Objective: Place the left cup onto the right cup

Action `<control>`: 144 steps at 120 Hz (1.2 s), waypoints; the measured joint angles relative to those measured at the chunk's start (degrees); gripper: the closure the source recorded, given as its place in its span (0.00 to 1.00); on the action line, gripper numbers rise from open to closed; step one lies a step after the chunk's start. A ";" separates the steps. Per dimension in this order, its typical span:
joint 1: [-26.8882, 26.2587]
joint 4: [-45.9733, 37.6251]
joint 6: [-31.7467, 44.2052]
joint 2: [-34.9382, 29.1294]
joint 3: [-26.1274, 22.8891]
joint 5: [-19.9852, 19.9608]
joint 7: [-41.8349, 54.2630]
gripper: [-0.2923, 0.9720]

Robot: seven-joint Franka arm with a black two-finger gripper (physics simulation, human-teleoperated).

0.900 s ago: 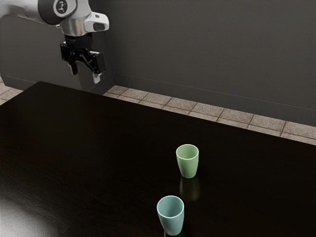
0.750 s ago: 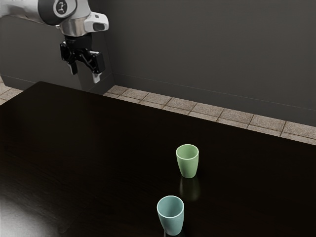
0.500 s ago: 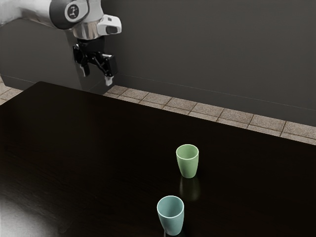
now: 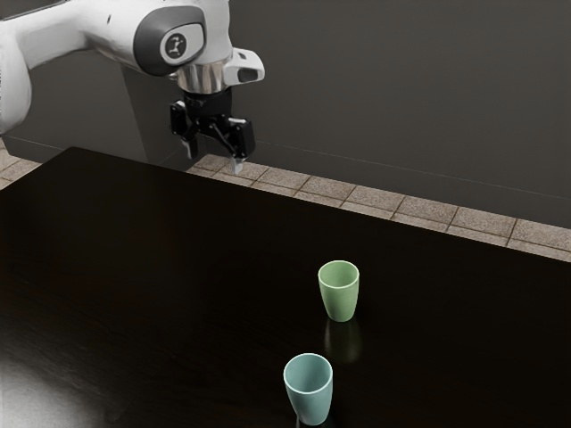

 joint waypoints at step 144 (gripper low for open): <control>-0.10 0.52 8.81 10.19 -7.83 2.69 -17.42 0.23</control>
